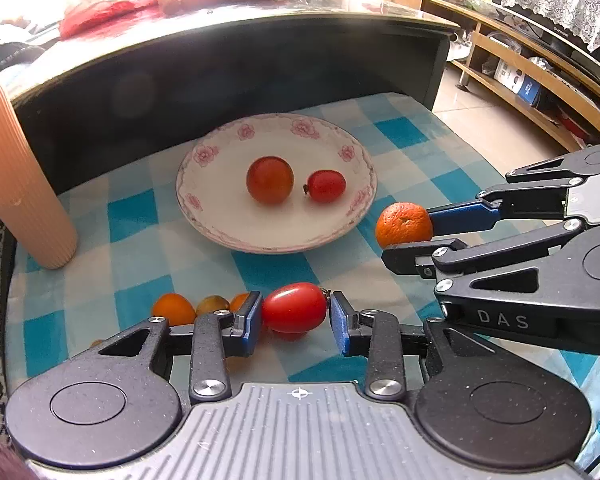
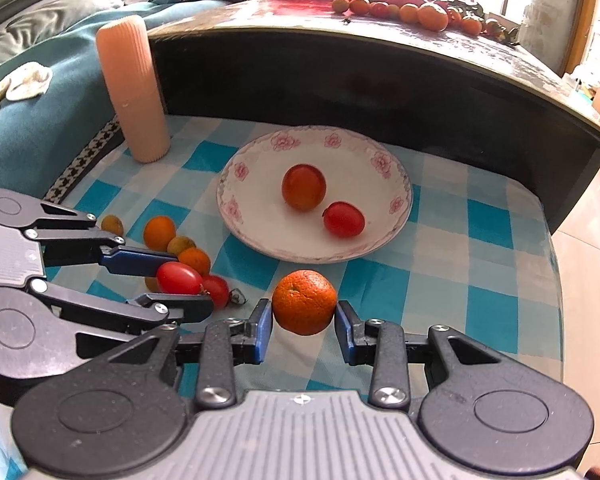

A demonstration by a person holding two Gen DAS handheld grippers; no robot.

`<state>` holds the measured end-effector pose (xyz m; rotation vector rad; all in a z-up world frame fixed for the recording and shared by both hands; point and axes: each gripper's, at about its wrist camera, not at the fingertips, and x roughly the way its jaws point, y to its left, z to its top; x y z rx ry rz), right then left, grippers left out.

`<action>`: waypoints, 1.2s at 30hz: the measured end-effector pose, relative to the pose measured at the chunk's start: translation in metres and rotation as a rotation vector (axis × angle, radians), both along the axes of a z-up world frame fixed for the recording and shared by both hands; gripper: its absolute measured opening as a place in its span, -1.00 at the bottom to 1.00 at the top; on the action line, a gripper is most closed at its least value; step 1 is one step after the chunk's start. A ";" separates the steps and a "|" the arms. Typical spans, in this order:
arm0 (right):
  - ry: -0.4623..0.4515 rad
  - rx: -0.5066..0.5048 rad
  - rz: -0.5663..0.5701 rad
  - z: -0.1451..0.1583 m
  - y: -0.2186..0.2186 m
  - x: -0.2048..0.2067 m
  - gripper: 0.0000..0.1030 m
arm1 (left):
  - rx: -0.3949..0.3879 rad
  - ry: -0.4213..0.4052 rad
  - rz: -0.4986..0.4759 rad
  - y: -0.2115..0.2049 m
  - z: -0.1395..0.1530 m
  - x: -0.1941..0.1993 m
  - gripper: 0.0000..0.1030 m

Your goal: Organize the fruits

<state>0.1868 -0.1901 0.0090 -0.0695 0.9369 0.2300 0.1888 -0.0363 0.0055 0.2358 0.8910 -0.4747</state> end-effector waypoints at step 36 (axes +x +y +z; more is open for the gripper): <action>-0.041 0.064 -0.078 -0.005 -0.008 0.052 -0.04 | 0.020 -0.016 0.031 -0.007 -0.003 0.050 -0.17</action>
